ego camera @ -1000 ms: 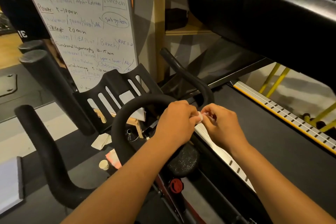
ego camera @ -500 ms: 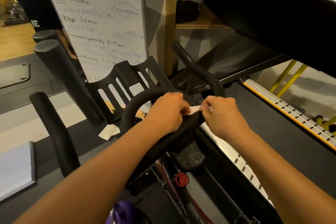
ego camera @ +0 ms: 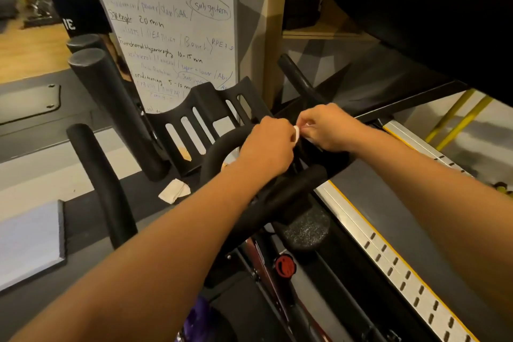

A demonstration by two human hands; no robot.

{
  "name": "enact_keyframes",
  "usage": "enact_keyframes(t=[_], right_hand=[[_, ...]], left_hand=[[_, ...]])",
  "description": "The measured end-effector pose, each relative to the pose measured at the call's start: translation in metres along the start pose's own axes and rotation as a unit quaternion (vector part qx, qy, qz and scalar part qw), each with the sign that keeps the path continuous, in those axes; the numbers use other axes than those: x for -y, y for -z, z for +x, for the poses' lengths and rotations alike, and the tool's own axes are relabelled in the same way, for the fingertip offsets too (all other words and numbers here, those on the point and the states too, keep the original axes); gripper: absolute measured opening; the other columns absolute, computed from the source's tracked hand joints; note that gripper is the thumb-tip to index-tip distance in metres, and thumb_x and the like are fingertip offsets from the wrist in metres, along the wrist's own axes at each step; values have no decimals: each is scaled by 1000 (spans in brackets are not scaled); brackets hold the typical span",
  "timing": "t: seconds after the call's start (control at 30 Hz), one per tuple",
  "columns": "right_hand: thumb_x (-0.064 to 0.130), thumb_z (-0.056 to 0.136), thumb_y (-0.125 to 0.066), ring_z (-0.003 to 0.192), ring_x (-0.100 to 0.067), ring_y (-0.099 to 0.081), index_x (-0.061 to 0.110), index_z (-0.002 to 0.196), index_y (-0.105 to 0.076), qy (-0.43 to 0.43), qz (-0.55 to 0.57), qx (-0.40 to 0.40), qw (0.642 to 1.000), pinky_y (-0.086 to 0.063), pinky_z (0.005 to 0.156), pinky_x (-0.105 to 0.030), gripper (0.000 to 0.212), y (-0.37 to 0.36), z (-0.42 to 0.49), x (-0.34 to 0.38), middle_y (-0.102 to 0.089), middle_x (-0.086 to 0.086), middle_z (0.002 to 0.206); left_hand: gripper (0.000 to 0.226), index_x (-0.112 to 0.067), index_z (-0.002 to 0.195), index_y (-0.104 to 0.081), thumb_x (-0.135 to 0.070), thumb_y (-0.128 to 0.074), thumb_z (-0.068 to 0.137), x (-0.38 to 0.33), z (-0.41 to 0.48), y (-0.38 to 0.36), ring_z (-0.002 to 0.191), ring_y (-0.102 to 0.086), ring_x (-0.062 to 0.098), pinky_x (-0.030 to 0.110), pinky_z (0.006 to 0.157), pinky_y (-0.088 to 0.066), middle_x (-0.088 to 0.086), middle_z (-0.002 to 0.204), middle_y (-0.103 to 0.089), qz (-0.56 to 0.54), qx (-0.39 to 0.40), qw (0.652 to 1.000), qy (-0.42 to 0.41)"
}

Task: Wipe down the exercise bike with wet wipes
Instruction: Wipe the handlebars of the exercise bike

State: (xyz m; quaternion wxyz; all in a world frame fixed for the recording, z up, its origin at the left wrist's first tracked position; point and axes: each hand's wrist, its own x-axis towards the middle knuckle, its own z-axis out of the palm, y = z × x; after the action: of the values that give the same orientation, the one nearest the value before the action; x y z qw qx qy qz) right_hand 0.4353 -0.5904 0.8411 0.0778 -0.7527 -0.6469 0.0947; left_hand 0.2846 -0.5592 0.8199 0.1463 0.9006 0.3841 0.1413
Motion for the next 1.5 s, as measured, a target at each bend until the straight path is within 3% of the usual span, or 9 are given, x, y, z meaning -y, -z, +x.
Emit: enact_keyframes(t=[0.23,0.37,0.53,0.8,0.97,1.13,1.3,1.4,1.5], right_hand=[[17,86,-64,75,-12,-58,31,76,-52,48,-130,109,984,-56,74,-40,22,19,-26,-17,-59,7,80],[11,83,-66,78,-16,-57,29,90,-54,105,-168,63,978,-55,76,-38,23,10,5,-1,-58,5,85],[9,94,-56,82,-22,-57,26,99,-53,139,-165,46,975,-51,72,-36,19,-7,54,38,-59,-3,90],[6,93,-49,85,-22,-52,17,108,-59,222,-172,0,960,-46,72,-33,21,-21,57,101,-59,-7,97],[16,98,-47,83,-23,-59,16,106,-55,227,-74,1,971,-44,67,-32,11,-46,-17,126,-60,-3,94],[21,97,-50,88,-31,-62,16,103,-55,151,-88,-14,985,-40,65,-33,10,-38,5,104,-64,-9,97],[23,97,-50,70,-24,-51,20,98,-46,97,-99,-84,987,-37,60,-33,5,-27,18,85,-61,-6,89],[21,97,-48,72,-27,-52,19,108,-48,130,-72,-30,988,-40,62,-33,11,-41,-1,101,-57,-4,83],[25,96,-51,70,-18,-57,23,95,-55,163,-7,42,986,-40,55,-25,4,-50,-20,116,-60,2,78]], left_hand=[[13,-21,90,-77,-15,-67,86,-5,-9,1,87,-67,21,37,86,-55,3,95,-72,-108,122,986,-41],[14,-12,106,-61,-10,-56,93,4,-8,14,88,-56,26,34,75,-46,9,98,-50,58,81,994,-50],[26,-5,117,-61,-5,-52,93,52,-19,46,105,-53,31,37,76,-41,10,103,-52,202,24,977,-71],[23,-14,112,-65,-7,-58,91,95,-71,57,98,-55,20,34,87,-51,1,105,-55,117,9,992,42],[22,-17,113,-64,-10,-61,93,100,-109,53,96,-58,17,30,91,-52,1,107,-58,126,82,987,65],[17,-14,104,-63,-4,-58,91,116,-69,55,90,-53,19,30,83,-48,4,103,-57,88,85,991,62],[12,-11,86,-53,0,-54,90,132,-39,42,88,-53,23,33,78,-44,8,99,-60,53,94,994,23],[14,-11,100,-66,-5,-56,93,143,-64,41,93,-60,23,37,88,-50,5,97,-65,3,145,989,29],[15,-21,89,-64,-9,-57,94,140,-103,43,89,-58,11,29,88,-48,-6,91,-60,-70,200,977,19]])
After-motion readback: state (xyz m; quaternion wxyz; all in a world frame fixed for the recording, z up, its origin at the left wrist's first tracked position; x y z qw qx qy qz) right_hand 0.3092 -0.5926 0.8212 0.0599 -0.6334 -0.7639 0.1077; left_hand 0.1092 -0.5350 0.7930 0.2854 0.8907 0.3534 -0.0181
